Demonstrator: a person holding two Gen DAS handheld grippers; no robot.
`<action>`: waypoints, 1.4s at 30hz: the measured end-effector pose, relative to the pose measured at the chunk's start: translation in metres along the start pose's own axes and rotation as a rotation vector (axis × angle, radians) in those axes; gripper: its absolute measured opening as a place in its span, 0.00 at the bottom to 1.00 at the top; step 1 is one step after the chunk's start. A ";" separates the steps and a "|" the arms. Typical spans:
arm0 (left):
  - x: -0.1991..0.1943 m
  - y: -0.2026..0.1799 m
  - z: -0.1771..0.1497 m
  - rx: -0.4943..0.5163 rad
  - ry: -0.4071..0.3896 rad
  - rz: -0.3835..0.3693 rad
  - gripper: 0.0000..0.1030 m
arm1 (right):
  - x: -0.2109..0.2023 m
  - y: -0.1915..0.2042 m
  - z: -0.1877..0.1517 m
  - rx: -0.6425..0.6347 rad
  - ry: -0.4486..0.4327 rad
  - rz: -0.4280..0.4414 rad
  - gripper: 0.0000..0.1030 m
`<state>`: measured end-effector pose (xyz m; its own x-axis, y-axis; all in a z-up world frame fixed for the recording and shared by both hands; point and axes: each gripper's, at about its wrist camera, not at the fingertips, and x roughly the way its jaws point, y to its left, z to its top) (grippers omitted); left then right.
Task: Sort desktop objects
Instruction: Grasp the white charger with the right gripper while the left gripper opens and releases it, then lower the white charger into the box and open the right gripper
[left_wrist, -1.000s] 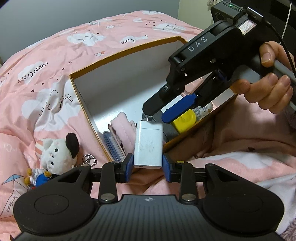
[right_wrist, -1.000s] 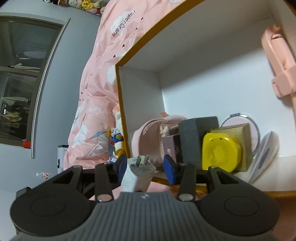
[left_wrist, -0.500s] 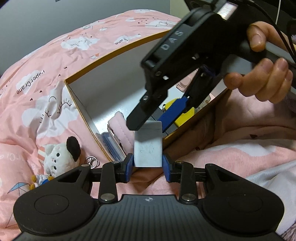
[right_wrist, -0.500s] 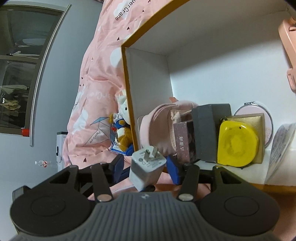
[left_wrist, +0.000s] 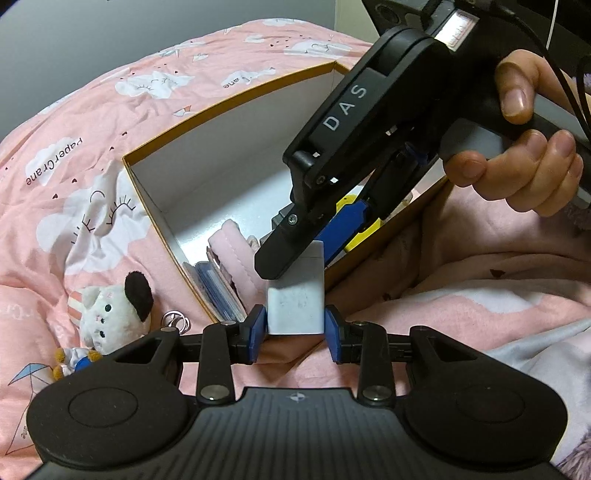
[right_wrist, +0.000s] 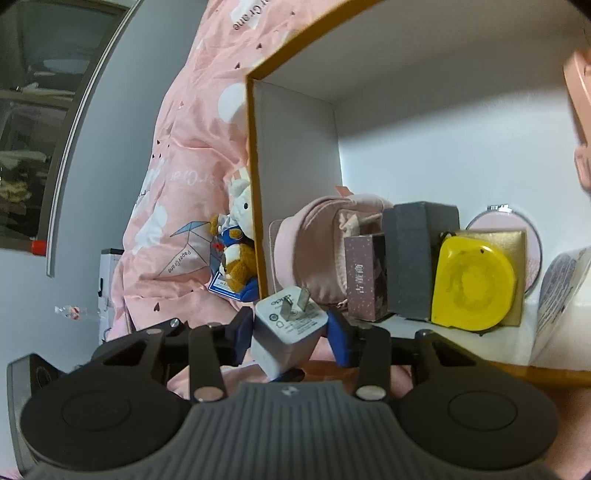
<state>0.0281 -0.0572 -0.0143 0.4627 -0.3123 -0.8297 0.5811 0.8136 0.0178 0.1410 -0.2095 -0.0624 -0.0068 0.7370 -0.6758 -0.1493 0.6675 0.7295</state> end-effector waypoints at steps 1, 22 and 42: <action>-0.002 0.000 0.001 0.003 -0.009 -0.005 0.37 | -0.003 0.002 -0.001 -0.012 -0.006 -0.003 0.44; -0.005 0.016 0.018 -0.115 -0.085 -0.077 0.48 | -0.112 0.006 -0.008 -0.612 -0.051 -0.592 0.44; -0.002 0.026 0.016 -0.153 -0.070 -0.046 0.48 | -0.025 -0.035 0.028 -0.644 0.373 -0.675 0.44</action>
<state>0.0532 -0.0435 -0.0035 0.4867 -0.3797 -0.7867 0.4961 0.8614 -0.1089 0.1738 -0.2487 -0.0678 -0.0167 0.0717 -0.9973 -0.7418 0.6679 0.0604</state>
